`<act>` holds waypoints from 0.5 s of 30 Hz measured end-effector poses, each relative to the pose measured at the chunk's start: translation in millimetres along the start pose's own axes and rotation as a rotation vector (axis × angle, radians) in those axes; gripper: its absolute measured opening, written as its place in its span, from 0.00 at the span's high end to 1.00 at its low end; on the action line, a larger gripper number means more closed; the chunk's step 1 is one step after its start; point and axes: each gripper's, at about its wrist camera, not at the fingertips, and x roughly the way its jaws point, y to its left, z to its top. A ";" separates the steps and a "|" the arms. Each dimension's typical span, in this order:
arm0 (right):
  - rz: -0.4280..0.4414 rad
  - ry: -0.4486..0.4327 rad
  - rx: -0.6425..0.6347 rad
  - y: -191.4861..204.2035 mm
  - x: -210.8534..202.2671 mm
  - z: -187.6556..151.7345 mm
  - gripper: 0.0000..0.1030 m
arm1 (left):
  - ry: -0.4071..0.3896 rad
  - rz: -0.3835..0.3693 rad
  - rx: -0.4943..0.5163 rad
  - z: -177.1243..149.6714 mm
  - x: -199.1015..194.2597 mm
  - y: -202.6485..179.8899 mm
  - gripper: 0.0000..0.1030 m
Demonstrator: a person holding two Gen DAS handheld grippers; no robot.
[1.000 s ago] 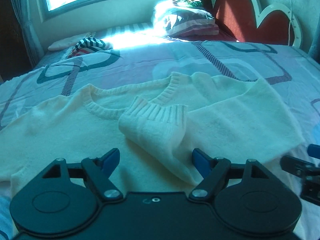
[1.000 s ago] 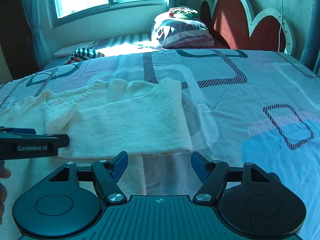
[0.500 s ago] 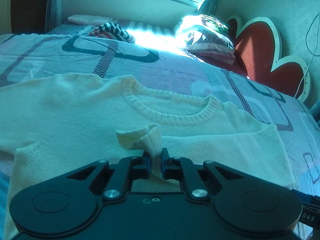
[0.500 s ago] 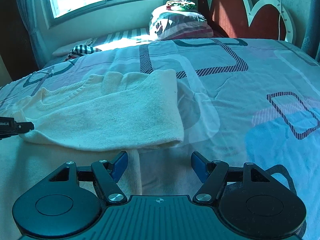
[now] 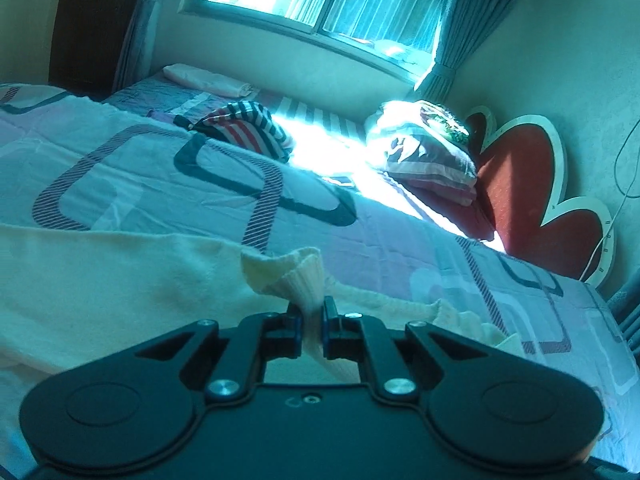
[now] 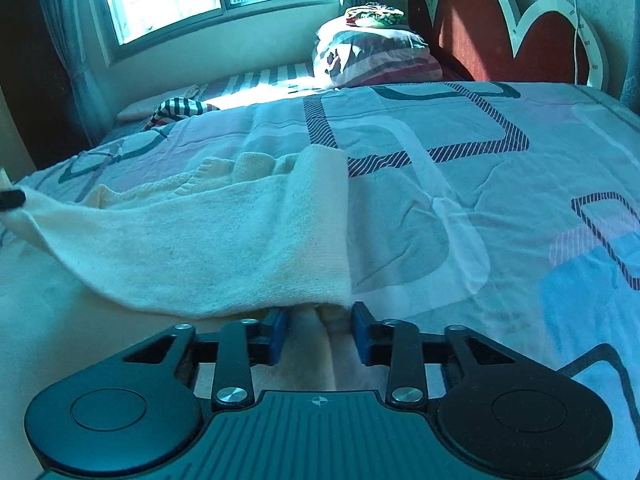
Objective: Fold small clothes
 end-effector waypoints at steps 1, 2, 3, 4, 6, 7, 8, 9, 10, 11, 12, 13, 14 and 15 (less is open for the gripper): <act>0.002 -0.002 0.006 0.3 0.1 0.5 0.79 | 0.010 0.016 0.001 -4.6 3.1 6.1 0.93; 0.002 -0.011 0.016 -0.6 -1.3 0.4 0.84 | 0.027 0.033 -0.002 -8.2 6.6 13.3 0.93; -0.011 -0.026 0.021 -1.5 -3.9 -0.4 0.96 | 0.046 0.048 -0.005 -12.4 10.9 19.4 0.93; -0.030 -0.033 0.030 -3.7 -5.0 -0.7 0.96 | 0.064 0.058 -0.007 -16.5 14.7 25.2 0.93; -0.038 -0.010 0.059 -8.5 -1.0 -3.3 0.97 | 0.104 0.073 0.002 -24.2 21.5 32.8 0.84; -0.047 -0.014 0.045 -7.6 -2.4 -2.9 0.97 | 0.095 0.078 0.010 -28.6 20.3 36.3 0.81; -0.058 -0.015 0.036 -6.7 -4.2 -2.3 0.97 | 0.084 0.081 0.016 -30.2 17.7 37.3 0.78; -0.062 -0.012 0.038 -7.4 -6.3 -2.4 0.96 | 0.085 0.084 0.021 -29.9 15.6 36.9 0.76; -0.065 -0.003 0.038 -9.5 -7.6 -2.8 0.96 | 0.087 0.089 0.022 -30.3 11.5 37.8 0.72; -0.063 0.005 0.036 -11.8 -9.4 -3.7 0.96 | 0.091 0.096 0.008 -29.4 6.7 40.3 0.57; -0.058 0.001 0.044 -14.7 -12.9 -4.6 0.96 | 0.090 0.091 -0.021 -29.5 0.6 43.8 0.38; -0.042 0.001 0.053 -18.5 -18.1 -6.5 0.96 | 0.082 0.080 -0.055 -29.7 -6.2 47.5 0.31; -0.030 -0.001 0.059 -20.4 -22.4 -7.0 0.91 | 0.076 0.068 -0.083 -30.8 -12.8 50.7 0.26; -0.019 -0.013 0.068 -21.6 -28.5 -7.1 0.78 | 0.082 0.057 -0.095 -30.2 -15.9 51.7 0.26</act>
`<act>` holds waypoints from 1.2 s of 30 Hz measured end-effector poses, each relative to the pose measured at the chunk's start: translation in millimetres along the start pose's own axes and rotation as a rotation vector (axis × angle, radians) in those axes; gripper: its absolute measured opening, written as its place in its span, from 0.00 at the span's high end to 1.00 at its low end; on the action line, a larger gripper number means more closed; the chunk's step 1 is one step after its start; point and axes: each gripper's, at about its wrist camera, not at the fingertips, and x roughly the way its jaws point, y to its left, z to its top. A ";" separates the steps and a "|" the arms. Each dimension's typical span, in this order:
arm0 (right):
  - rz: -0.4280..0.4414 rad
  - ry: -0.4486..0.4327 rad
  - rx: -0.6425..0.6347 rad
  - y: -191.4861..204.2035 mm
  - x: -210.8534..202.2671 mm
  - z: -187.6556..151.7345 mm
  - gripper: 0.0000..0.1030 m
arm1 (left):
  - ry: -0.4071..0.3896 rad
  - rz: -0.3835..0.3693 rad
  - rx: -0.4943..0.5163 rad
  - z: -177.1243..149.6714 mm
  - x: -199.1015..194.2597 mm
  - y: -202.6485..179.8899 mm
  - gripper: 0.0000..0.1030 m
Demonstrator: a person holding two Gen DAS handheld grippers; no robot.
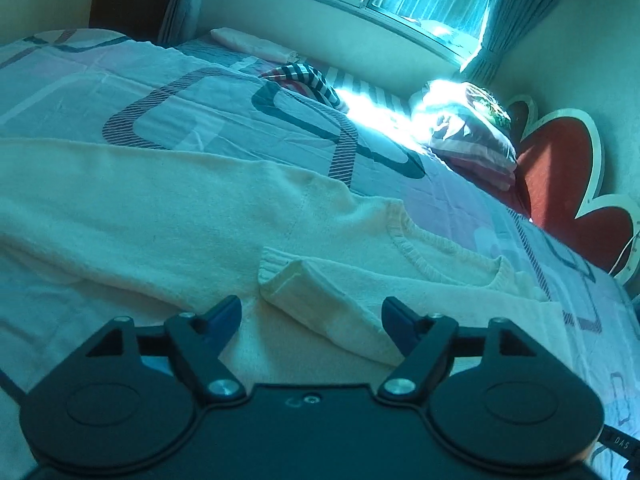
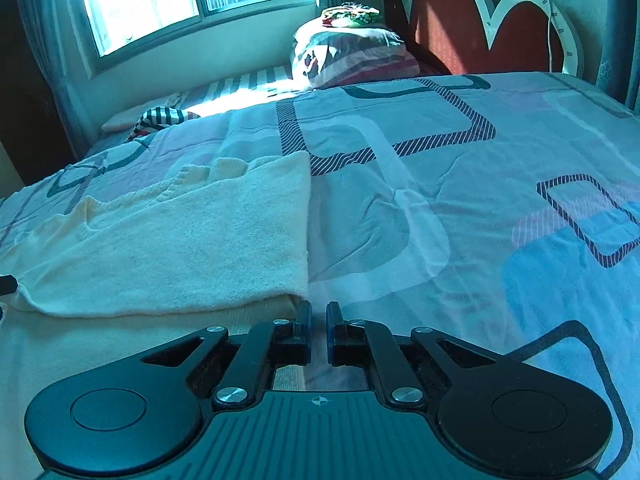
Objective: Fold small clothes
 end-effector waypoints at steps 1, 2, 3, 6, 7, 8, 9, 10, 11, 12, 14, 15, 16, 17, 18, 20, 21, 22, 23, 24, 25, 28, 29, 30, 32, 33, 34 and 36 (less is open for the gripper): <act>0.016 -0.019 0.012 -1.4 -4.8 1.7 0.69 | 0.013 -0.014 -0.008 0.4 -0.2 0.4 0.27; 0.023 -0.037 0.023 -1.7 -7.6 4.0 0.53 | 0.032 -0.031 -0.018 0.6 2.7 0.2 0.30; 0.023 -0.055 0.030 -0.7 -8.7 8.2 0.48 | 0.053 -0.046 -0.035 0.8 5.9 0.6 0.36; 0.023 -0.037 0.015 6.1 5.2 19.7 0.48 | 0.078 -0.061 -0.089 0.5 14.3 3.1 0.55; 0.029 -0.016 0.016 7.5 12.8 21.6 0.48 | 0.071 -0.051 -0.094 0.3 15.7 3.7 0.59; 0.036 0.010 0.023 8.2 20.4 22.8 0.48 | 0.061 -0.042 -0.096 0.3 16.7 4.8 0.69; 0.044 0.038 0.037 7.5 28.6 23.1 0.48 | 0.052 -0.039 -0.095 1.1 17.2 6.0 0.83; 0.048 0.046 0.046 6.5 33.3 22.8 0.49 | 0.042 -0.037 -0.093 2.1 16.9 6.8 0.90; 0.045 0.049 0.043 6.2 36.9 22.3 0.56 | 0.026 -0.034 -0.090 2.9 14.7 6.9 0.96; 0.050 0.046 0.034 7.3 37.3 22.0 0.70 | 0.006 -0.038 -0.083 4.6 12.1 6.6 0.96; 0.050 0.037 0.023 9.9 34.4 21.1 0.86 | -0.040 -0.048 -0.042 9.1 6.0 1.3 0.96; 0.035 0.027 0.006 12.2 33.1 18.4 0.87 | -0.068 -0.059 -0.015 11.8 2.9 -2.7 0.97; 0.027 0.024 -0.003 13.3 33.5 15.6 0.87 | -0.087 -0.065 0.003 14.5 1.5 -5.3 0.97; 0.026 0.020 -0.002 13.6 33.7 13.7 0.87 | -0.101 -0.063 0.015 16.5 1.6 -6.4 0.97; 0.027 0.019 0.005 13.3 33.1 13.5 0.87 | -0.107 -0.044 0.026 17.2 4.2 -5.3 0.97; 0.032 0.024 0.008 13.1 31.9 14.2 0.86 | -0.076 0.030 0.062 11.6 17.8 0.4 0.96; 0.035 0.026 0.001 13.7 30.9 14.9 0.86 | -0.031 0.060 0.078 7.6 26.6 4.2 0.95; 0.036 0.026 -0.006 14.2 29.5 16.6 0.86 | -0.031 0.059 0.091 3.1 28.1 6.9 0.93; 0.031 0.021 -0.011 14.6 27.0 17.7 0.86 | -0.047 0.077 0.123 0.8 24.5 4.6 0.88; 0.020 0.004 -0.017 16.2 23.8 19.2 0.86 | -0.051 0.101 0.148 0.1 21.4 1.0 0.79; 0.015 -0.013 -0.027 18.1 20.8 21.1 0.85 | -0.055 0.118 0.150 -0.1 17.1 -0.4 0.75; 0.020 -0.051 -0.069 29.9 15.6 27.7 0.84 | -0.087 0.136 0.105 0.2 -2.7 2.3 0.37; 0.021 -0.053 -0.094 35.2 16.4 28.3 0.80 | -0.107 0.134 0.111 -1.1 -10.0 3.3 0.30; 0.010 -0.047 -0.123 41.0 19.7 26.9 0.70 | -0.109 0.140 0.127 -1.8 -15.1 4.8 0.28; -0.037 0.011 -0.135 41.4 33.4 21.5 0.61 | -0.079 0.162 0.132 -1.8 -21.1 13.4 0.28; -0.050 0.041 -0.116 35.9 40.0 17.8 0.61 | -0.066 0.172 0.112 -2.1 -24.6 20.8 0.28; -0.031 0.031 -0.084 28.5 40.7 15.1 0.61 | -0.060 0.179 0.089 -2.4 -29.0 29.1 0.28; -0.031 0.030 -0.062 22.3 38.8 14.7 0.61 | -0.054 0.195 0.045 -3.2 -39.0 48.2 0.28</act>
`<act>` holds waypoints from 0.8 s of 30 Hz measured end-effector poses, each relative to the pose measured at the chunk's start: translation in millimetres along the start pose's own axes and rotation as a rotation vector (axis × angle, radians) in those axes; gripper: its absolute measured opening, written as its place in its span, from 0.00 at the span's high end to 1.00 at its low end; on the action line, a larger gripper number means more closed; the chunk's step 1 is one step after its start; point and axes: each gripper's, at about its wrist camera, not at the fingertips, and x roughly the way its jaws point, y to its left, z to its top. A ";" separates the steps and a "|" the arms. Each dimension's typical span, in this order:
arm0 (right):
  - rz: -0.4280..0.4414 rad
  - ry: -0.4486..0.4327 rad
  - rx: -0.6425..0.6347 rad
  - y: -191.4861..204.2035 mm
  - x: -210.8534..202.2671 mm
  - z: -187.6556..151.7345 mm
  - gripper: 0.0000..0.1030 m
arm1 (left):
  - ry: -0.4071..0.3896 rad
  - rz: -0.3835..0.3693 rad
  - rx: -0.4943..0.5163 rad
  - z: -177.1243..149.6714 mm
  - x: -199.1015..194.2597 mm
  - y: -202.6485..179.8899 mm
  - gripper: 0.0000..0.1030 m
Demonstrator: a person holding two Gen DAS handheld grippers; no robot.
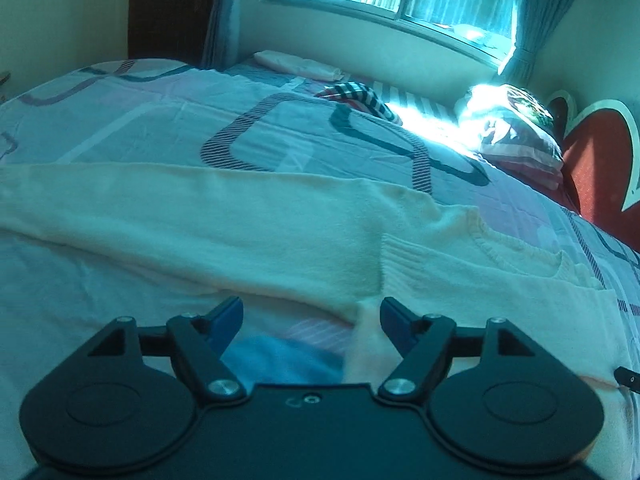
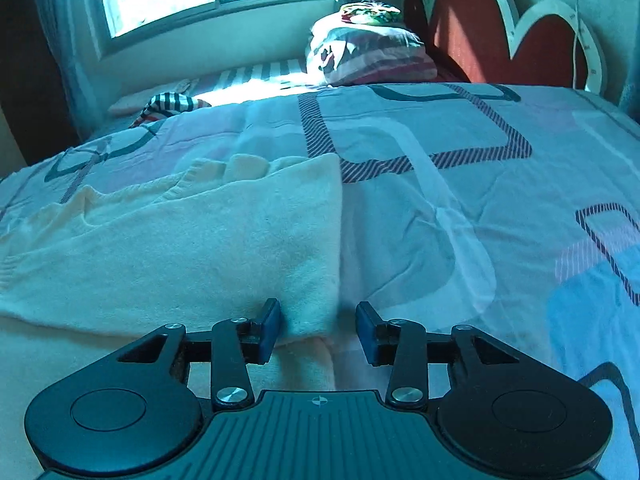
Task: Fold small clothes
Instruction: 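Close the left tool on the other sleeve's ribbed cuff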
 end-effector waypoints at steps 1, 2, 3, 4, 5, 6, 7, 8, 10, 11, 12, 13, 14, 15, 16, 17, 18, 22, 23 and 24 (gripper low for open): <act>0.000 0.000 0.010 -1.2 -0.3 0.4 0.63 | 0.007 0.011 -0.022 -0.8 -2.9 10.4 0.28; -0.002 -0.004 0.021 -2.6 -0.9 0.9 0.70 | 0.016 0.019 -0.041 -1.9 -5.6 20.0 0.28; -0.008 -0.009 0.038 -4.7 -2.0 1.8 0.78 | 0.024 0.028 -0.059 -3.1 -8.6 29.5 0.28; -0.018 -0.015 0.063 -5.7 -5.0 2.2 0.80 | 0.028 0.038 -0.080 -4.2 -11.9 38.8 0.28; -0.024 -0.014 0.075 -5.7 -6.0 2.0 0.81 | 0.027 0.049 -0.105 -5.2 -15.7 49.1 0.28; -0.028 -0.010 0.074 -3.7 -6.8 1.7 0.81 | 0.028 0.060 -0.132 -5.5 -19.0 58.6 0.28; -0.038 -0.007 0.051 1.1 -9.3 2.4 0.81 | 0.033 0.068 -0.159 -5.2 -21.6 67.9 0.27; -0.053 -0.020 0.034 5.9 -13.5 3.6 0.81 | 0.040 0.073 -0.190 -4.2 -23.9 78.1 0.25; -0.037 -0.056 0.020 16.4 -24.7 6.4 0.80 | 0.045 0.081 -0.240 -1.1 -27.2 95.6 0.24; -0.019 -0.064 0.014 21.9 -28.6 7.4 0.78 | 0.045 0.086 -0.264 0.7 -28.8 104.4 0.22; 0.004 -0.068 0.004 31.9 -32.4 8.1 0.76 | 0.046 0.088 -0.285 2.5 -29.4 112.7 0.21; 0.026 -0.067 -0.007 41.7 -34.9 8.1 0.75 | 0.047 0.089 -0.308 4.2 -29.4 121.0 0.21; 0.048 -0.065 -0.020 52.0 -36.7 7.8 0.69 | 0.047 0.089 -0.334 6.0 -28.7 130.0 0.21; 0.074 -0.067 -0.039 66.1 -38.5 6.8 0.63 | 0.048 0.089 -0.358 8.1 -27.9 139.0 0.21; 0.095 -0.070 -0.060 79.6 -39.4 5.6 0.60 | 0.046 0.088 -0.381 10.1 -27.1 147.1 0.21; 0.113 -0.071 -0.076 91.8 -40.2 4.5 0.58 | 0.042 0.088 -0.404 12.5 -26.0 155.2 0.21; 0.137 -0.069 -0.090 106.6 -39.9 3.4 0.58 | 0.037 0.084 -0.423 15.4 -24.8 163.1 0.21; 0.207 -0.045 -0.138 154.8 -34.0 -2.0 0.58 | 0.011 0.055 -0.502 26.8 -14.7 196.9 0.21; 0.221 -0.039 -0.149 165.9 -31.7 -3.2 0.58 | 0.002 0.043 -0.517 29.4 -11.9 203.1 0.21; 0.233 -0.034 -0.163 177.1 -29.1 -4.4 0.58 | -0.006 0.036 -0.530 33.4 -7.0 208.9 0.21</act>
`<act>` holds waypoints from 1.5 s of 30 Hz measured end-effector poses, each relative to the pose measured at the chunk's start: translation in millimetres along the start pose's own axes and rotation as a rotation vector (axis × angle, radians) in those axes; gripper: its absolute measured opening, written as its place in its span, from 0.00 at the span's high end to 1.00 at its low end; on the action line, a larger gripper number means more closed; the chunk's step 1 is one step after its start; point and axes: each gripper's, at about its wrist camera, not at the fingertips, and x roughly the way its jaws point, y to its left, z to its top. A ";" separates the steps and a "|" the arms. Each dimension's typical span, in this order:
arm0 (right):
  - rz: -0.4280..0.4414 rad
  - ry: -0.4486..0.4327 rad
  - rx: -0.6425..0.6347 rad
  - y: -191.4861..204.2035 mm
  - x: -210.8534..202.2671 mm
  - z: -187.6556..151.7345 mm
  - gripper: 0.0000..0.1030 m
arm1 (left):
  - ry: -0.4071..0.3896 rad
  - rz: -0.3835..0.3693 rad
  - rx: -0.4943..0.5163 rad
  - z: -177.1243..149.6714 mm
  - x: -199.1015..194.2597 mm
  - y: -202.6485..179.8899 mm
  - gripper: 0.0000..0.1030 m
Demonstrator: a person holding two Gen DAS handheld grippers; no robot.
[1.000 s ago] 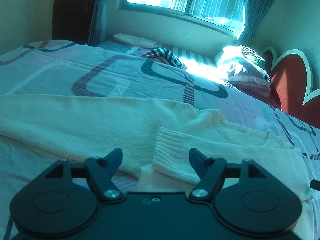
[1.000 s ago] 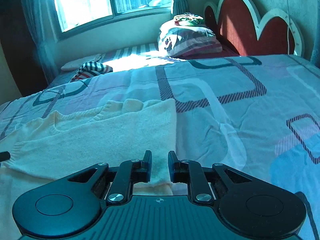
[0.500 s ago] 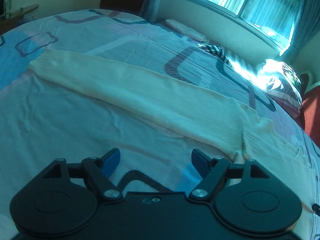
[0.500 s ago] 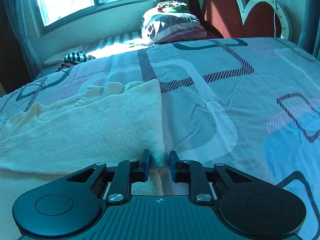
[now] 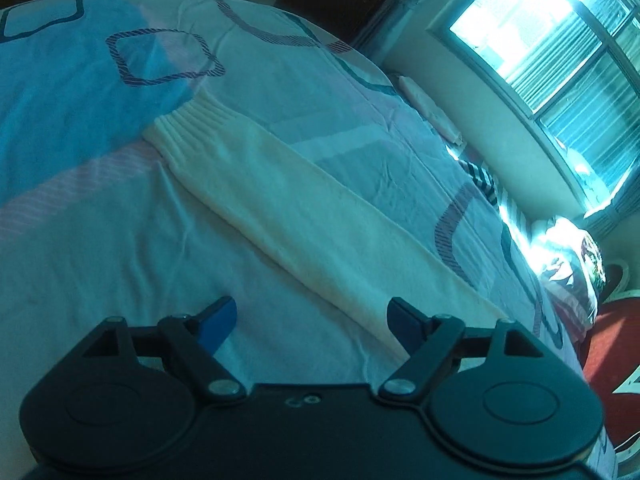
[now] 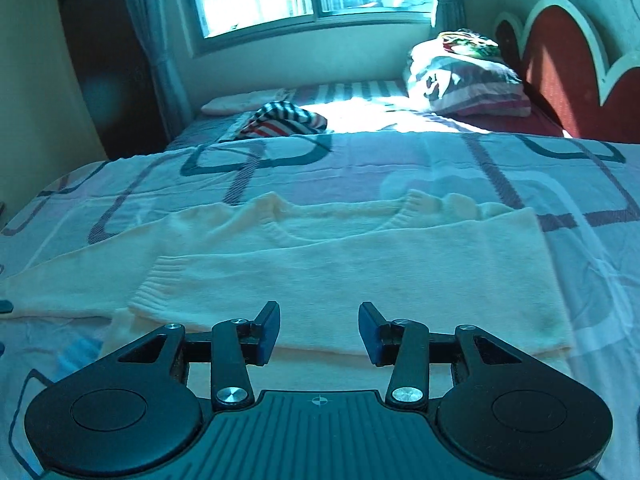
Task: Fold small clothes
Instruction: 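Close the left tool on the other sleeve's ribbed cuff, then lay the sleeve across the sweater body and open the left tool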
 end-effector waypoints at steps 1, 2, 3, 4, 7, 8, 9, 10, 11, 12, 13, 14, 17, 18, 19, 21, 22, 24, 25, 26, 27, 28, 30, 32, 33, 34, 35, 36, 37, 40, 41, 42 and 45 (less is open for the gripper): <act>0.007 0.004 -0.012 9.6 5.0 0.4 0.58 | -0.007 -0.005 -0.012 5.1 3.8 2.8 0.21; 0.014 0.009 -0.023 17.9 10.0 0.9 0.58 | -0.014 -0.017 -0.030 9.9 8.1 5.9 0.22; 0.023 0.013 -0.030 25.7 15.2 1.6 0.58 | -0.022 -0.034 -0.049 14.7 11.1 9.4 0.22; 0.028 0.018 -0.036 32.1 20.9 2.3 0.58 | -0.028 -0.044 -0.064 19.4 14.1 11.6 0.22; 0.032 0.032 -0.048 49.7 38.7 4.5 0.58 | -0.065 -0.041 -0.087 30.2 23.1 16.0 0.37; 0.032 0.038 -0.049 53.7 43.2 5.3 0.58 | -0.077 -0.038 -0.100 33.4 26.1 19.0 0.50; 0.033 0.042 -0.052 58.4 49.7 7.0 0.58 | -0.085 -0.036 -0.115 36.4 28.6 22.9 0.62; 0.031 0.044 -0.056 62.2 54.2 8.0 0.58 | -0.088 -0.035 -0.126 39.3 30.8 25.9 0.68; 0.031 0.045 -0.062 64.4 57.6 9.1 0.58 | -0.089 -0.029 -0.133 42.0 31.4 29.7 0.81; 0.028 0.044 -0.065 67.7 61.2 10.2 0.58 | -0.091 -0.024 -0.137 43.4 32.6 31.5 0.91; 0.024 0.044 -0.065 69.8 64.5 11.0 0.58 | -0.092 -0.022 -0.139 44.6 33.3 33.7 0.93; 0.021 0.049 -0.067 70.4 67.9 10.4 0.58 | -0.096 -0.026 -0.137 45.0 32.4 34.5 0.95; 0.017 0.131 -0.090 71.8 88.1 0.6 0.58 | -0.128 -0.045 -0.067 43.9 21.2 20.6 0.97; 0.012 0.109 -0.125 73.6 87.4 -2.6 0.58 | -0.137 -0.062 -0.032 43.1 16.1 11.3 0.97; 0.010 0.110 -0.139 74.4 87.3 -2.9 0.58 | -0.144 -0.083 0.003 42.2 10.6 0.5 0.97; 0.039 0.100 -0.089 68.1 81.9 0.3 0.58 | -0.158 -0.135 0.076 38.8 -1.1 -26.4 0.97; 0.055 0.086 -0.052 63.0 76.7 2.3 0.58 | -0.160 -0.166 0.118 36.1 -6.6 -42.7 0.98; 0.051 0.057 -0.019 53.7 64.5 5.2 0.58 | -0.150 -0.238 0.202 26.5 -16.7 -79.0 0.97; 0.052 0.042 -0.012 48.2 55.1 6.9 0.58 | -0.141 -0.277 0.239 20.2 -20.5 -97.6 0.97; 0.053 0.033 -0.002 42.3 48.7 7.6 0.58 | -0.129 -0.316 0.273 12.6 -23.4 -116.5 0.97; 0.053 0.024 0.010 35.1 40.3 8.8 0.58 | -0.108 -0.357 0.310 2.1 -25.1 -137.9 0.97; 0.050 0.019 0.019 28.0 33.4 9.4 0.58 | -0.081 -0.396 0.342 -11.1 -25.2 -156.9 0.97; 0.035 0.001 0.044 10.3 17.6 8.6 0.58 | -0.030 -0.466 0.405 -39.6 -23.4 -195.1 0.97; 0.016 -0.008 0.070 -9.0 4.1 6.6 0.58 | 0.026 -0.523 0.482 -75.9 -18.3 -231.0 0.97; 0.006 -0.012 0.084 -19.4 -2.5 4.8 0.58 | 0.052 -0.543 0.521 -96.6 -14.6 -246.3 0.97; -0.004 -0.014 0.096 -29.1 -8.1 2.4 0.58 | 0.081 -0.558 0.560 -117.2 -9.1 -259.6 0.97; -0.014 -0.011 0.105 -37.9 -12.6 0.1 0.58 | 0.117 -0.570 0.601 -137.8 -2.8 -270.5 0.97; -0.026 -0.007 0.116 -48.1 -18.1 -2.7 0.58 | 0.147 -0.575 0.643 -156.9 3.3 -280.4 0.97; -0.035 -0.005 0.128 -56.6 -22.1 -5.8 0.58 | 0.165 -0.569 0.677 -174.0 9.1 -286.6 0.97; -0.045 0.006 0.159 -75.0 -32.2 -13.8 0.58 | 0.252 -0.503 0.767 -209.7 26.8 -294.6 0.74; -0.038 0.010 0.167 -78.3 -34.5 -15.7 0.58 | 0.271 -0.482 0.775 -214.5 27.5 -293.1 0.71; -0.029 0.012 0.171 -79.0 -35.8 -16.9 0.57 | 0.276 -0.473 0.773 -213.3 29.1 -289.2 0.68; 0.008 0.008 0.155 -70.6 -37.2 -20.2 0.36 | 0.219 -0.450 0.772 -201.2 12.4 -271.5 0.48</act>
